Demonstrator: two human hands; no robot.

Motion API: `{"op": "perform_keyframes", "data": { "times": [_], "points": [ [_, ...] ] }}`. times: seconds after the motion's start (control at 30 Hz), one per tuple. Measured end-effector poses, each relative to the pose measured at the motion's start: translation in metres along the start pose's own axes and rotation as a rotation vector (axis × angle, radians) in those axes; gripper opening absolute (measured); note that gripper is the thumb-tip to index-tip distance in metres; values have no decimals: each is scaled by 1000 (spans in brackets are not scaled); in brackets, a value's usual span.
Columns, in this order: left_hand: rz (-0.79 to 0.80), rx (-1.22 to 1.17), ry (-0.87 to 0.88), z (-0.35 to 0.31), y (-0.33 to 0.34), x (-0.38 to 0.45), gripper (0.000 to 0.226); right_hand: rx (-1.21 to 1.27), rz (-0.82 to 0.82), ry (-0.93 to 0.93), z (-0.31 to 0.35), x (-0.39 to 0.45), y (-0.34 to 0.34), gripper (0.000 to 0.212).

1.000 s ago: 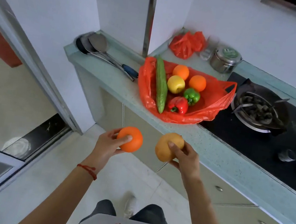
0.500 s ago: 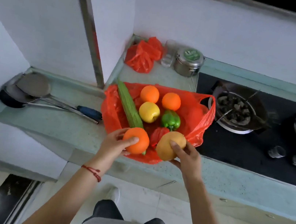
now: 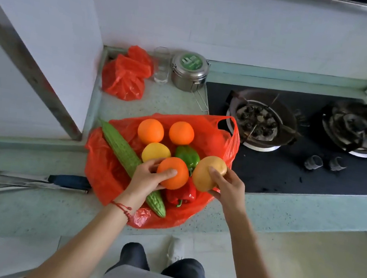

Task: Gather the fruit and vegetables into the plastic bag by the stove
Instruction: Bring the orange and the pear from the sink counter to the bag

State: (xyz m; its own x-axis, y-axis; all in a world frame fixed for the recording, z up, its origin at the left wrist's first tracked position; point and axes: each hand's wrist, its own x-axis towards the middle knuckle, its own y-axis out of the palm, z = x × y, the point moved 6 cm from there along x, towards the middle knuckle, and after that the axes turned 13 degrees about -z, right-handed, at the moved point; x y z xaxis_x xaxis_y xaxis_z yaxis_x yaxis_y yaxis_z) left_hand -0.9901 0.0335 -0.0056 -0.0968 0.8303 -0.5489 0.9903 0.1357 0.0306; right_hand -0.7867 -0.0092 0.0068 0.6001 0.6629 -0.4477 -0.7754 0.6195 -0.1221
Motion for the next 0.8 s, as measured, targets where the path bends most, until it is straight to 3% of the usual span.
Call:
{"op": "perform_keyframes", "data": {
  "times": [0.5,0.7,0.8],
  "points": [
    [-157,12,17,6,1,23,44,-84,103,104,-8,42,16,33],
    [-180,69,49,5,4,34,49,-134,84,65,-11,55,7,13],
    [-187,97,71,4,4,36,51,-207,66,40,-18,60,4,25]
  ]
}}
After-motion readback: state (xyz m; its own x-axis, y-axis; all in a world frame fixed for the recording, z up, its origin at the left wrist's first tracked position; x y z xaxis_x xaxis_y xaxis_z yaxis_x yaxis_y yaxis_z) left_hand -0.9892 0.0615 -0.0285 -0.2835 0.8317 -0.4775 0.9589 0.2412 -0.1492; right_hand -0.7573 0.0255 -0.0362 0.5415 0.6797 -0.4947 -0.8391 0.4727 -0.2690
